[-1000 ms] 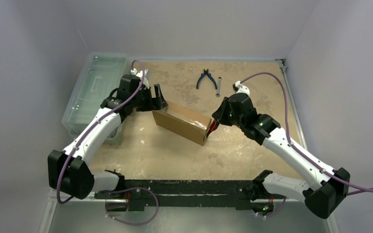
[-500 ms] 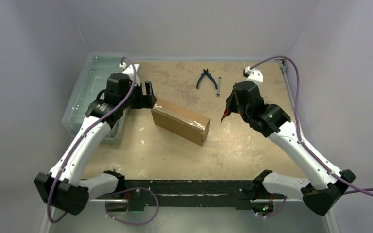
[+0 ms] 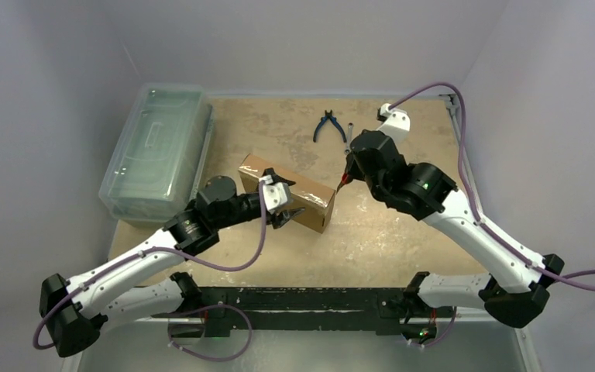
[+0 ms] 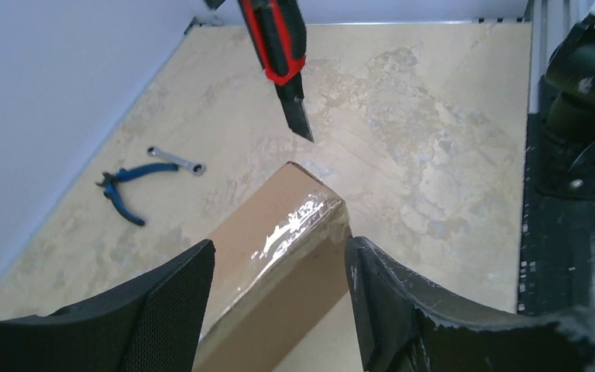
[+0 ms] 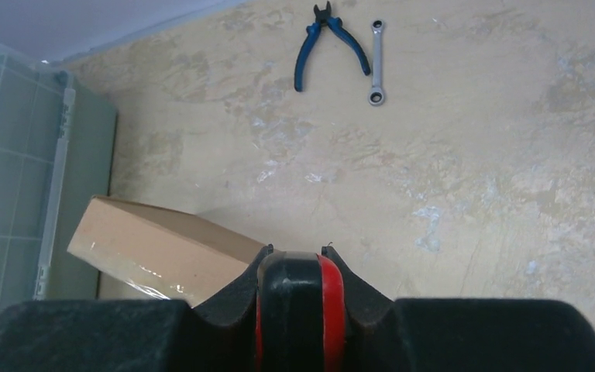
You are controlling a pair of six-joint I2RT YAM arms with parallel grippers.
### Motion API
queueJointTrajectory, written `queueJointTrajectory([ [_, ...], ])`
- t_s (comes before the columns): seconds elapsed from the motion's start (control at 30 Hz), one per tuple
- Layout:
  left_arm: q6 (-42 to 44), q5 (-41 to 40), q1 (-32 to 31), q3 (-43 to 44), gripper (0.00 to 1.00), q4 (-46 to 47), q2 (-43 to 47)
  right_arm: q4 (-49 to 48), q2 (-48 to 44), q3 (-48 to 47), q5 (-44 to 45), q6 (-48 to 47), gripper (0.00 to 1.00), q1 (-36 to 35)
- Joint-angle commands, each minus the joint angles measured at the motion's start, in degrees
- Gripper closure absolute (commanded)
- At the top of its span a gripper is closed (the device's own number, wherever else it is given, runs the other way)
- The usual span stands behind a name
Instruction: Unpack the express box
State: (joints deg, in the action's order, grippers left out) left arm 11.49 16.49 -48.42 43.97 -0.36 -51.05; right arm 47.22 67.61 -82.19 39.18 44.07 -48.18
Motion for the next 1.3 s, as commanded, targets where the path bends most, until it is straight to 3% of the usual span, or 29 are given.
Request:
queueJointTrajectory([
  [0.0,13.4,3.48,-1.95,-0.72,0.41,12.16,-4.02,3.92,1.73,-3.43,6.79,6.52,1.0,-1.88],
  [0.33,18.65,11.69,-3.32,-2.61,0.53,12.92,-8.78,26.69,13.39,-14.59,18.56,27.14,1.0,-8.89],
  [0.87,16.81,3.92,-5.46,-5.49,0.59,20.61,-15.42,24.04,14.37,-13.05,20.26,26.86,1.0,-9.38],
  [1.27,16.55,1.83,-5.59,-5.45,0.61,20.66,-17.06,20.98,16.32,-12.77,19.43,25.87,1.0,-9.38],
])
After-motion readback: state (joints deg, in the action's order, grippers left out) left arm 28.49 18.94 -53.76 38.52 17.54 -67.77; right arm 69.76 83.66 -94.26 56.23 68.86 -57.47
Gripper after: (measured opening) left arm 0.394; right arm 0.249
